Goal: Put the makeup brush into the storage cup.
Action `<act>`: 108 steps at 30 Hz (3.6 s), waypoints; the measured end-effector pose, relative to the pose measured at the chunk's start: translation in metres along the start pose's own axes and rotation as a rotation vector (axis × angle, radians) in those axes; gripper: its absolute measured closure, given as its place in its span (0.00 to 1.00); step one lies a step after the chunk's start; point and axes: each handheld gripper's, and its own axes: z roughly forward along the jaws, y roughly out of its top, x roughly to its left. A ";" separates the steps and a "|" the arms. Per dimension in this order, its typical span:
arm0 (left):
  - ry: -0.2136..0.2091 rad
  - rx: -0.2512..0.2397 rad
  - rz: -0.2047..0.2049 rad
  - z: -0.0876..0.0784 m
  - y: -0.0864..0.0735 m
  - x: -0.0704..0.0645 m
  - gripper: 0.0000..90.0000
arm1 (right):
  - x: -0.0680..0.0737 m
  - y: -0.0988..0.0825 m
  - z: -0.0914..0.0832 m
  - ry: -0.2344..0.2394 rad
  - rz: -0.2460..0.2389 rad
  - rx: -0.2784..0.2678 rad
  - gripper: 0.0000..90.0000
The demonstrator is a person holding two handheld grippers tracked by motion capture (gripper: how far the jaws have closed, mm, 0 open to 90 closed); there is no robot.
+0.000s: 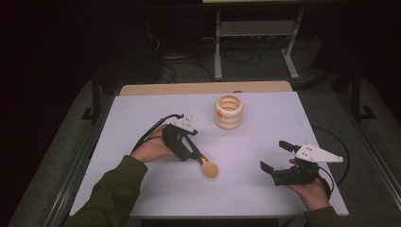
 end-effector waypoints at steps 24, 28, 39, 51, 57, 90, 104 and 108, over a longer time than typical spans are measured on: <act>-0.059 0.095 0.064 0.016 -0.005 0.011 0.41 | 0.000 -0.001 0.000 -0.002 0.004 0.003 0.00; -0.071 0.107 0.072 0.019 -0.007 0.013 0.42 | 0.000 -0.001 0.000 -0.001 0.002 0.003 0.00; -0.115 0.155 0.067 0.029 -0.008 0.018 0.42 | -0.001 -0.001 -0.001 0.004 0.006 0.002 0.00; -0.143 0.180 0.072 0.035 -0.012 0.020 0.42 | -0.001 -0.001 0.000 0.009 0.006 0.002 0.00; -0.159 0.176 0.061 0.036 -0.013 0.021 0.42 | -0.001 -0.001 0.000 0.011 0.011 0.006 0.00; -0.193 0.200 0.116 0.036 -0.013 0.015 0.61 | -0.001 -0.001 0.000 0.010 0.010 0.007 0.00; -0.188 0.221 0.123 0.034 -0.010 0.010 0.71 | 0.000 -0.002 0.001 0.011 0.010 0.011 0.00; -0.190 0.232 0.124 0.035 -0.010 0.009 0.72 | 0.000 -0.002 0.001 0.012 0.008 0.012 0.00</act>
